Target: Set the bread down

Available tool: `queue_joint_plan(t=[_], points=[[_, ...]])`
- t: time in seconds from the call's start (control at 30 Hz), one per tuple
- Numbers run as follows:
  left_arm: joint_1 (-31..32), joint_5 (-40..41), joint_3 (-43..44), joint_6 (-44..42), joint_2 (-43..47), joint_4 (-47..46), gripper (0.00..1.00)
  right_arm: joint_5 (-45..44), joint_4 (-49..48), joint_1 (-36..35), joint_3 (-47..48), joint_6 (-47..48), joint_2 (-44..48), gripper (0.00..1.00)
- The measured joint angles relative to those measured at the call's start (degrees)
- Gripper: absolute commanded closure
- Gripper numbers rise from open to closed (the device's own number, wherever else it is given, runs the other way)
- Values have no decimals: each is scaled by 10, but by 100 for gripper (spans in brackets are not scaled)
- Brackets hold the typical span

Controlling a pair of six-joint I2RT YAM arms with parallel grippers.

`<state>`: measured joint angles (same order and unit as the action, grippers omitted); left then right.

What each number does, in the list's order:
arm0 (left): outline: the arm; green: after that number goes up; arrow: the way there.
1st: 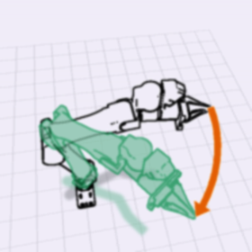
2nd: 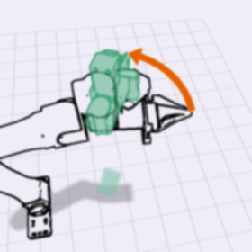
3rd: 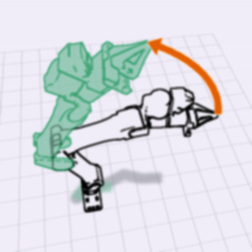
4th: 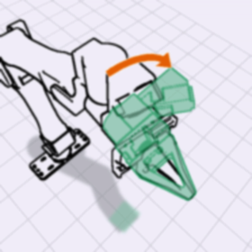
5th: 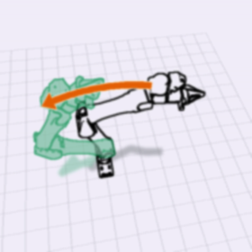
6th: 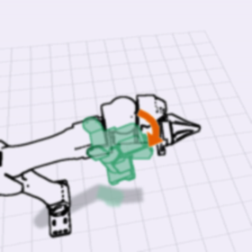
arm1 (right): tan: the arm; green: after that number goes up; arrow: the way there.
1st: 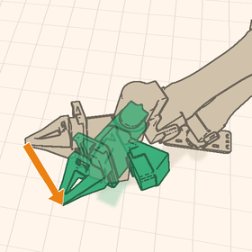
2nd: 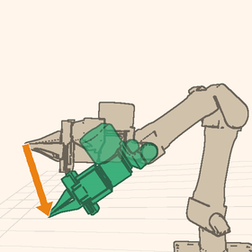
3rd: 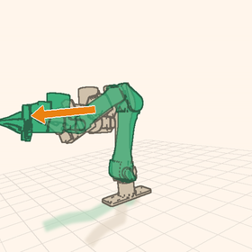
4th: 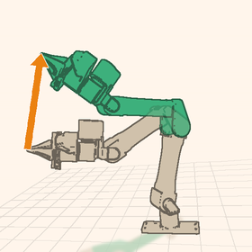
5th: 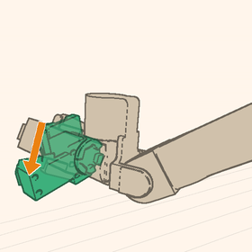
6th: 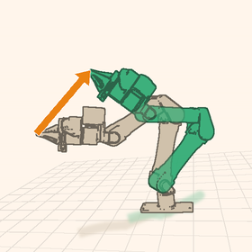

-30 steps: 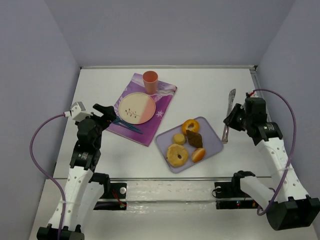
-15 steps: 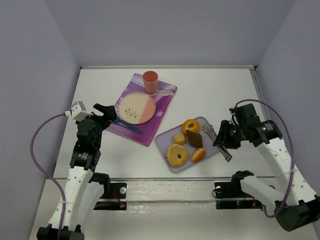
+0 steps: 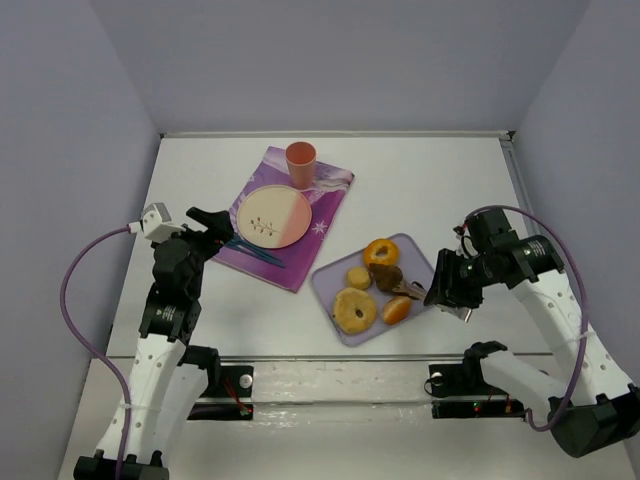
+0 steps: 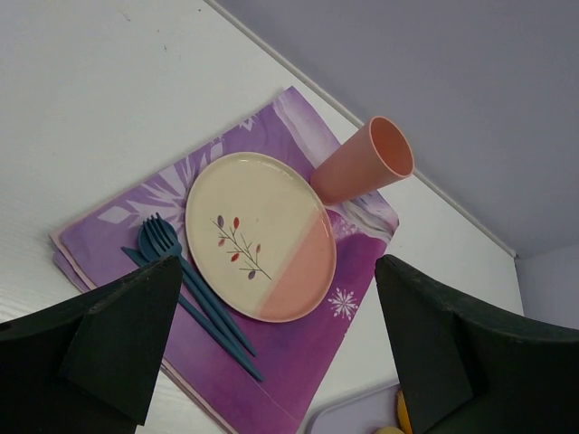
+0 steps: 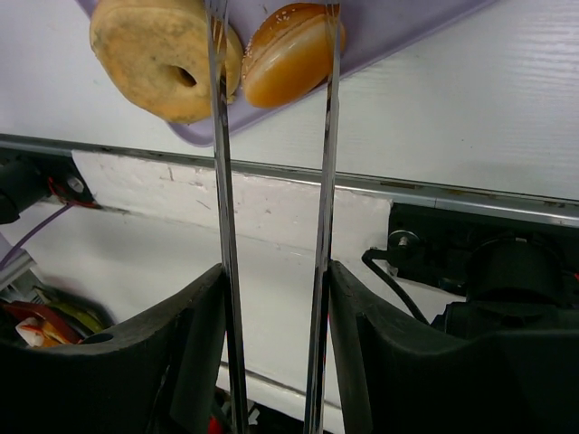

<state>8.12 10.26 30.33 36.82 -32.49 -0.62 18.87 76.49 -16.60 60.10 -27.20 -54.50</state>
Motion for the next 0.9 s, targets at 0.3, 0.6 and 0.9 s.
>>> queue_joint_plan(t=[0.3,0.6,0.9], points=[[0,-2,-7,0,-4,-4,1,-12,7,0,35,1,-16,48],[0,-2,-7,0,-4,-4,1,-34,9,0,38,5,-44,46],[0,-3,-7,0,-16,-9,1,-51,11,0,33,45,-33,45]])
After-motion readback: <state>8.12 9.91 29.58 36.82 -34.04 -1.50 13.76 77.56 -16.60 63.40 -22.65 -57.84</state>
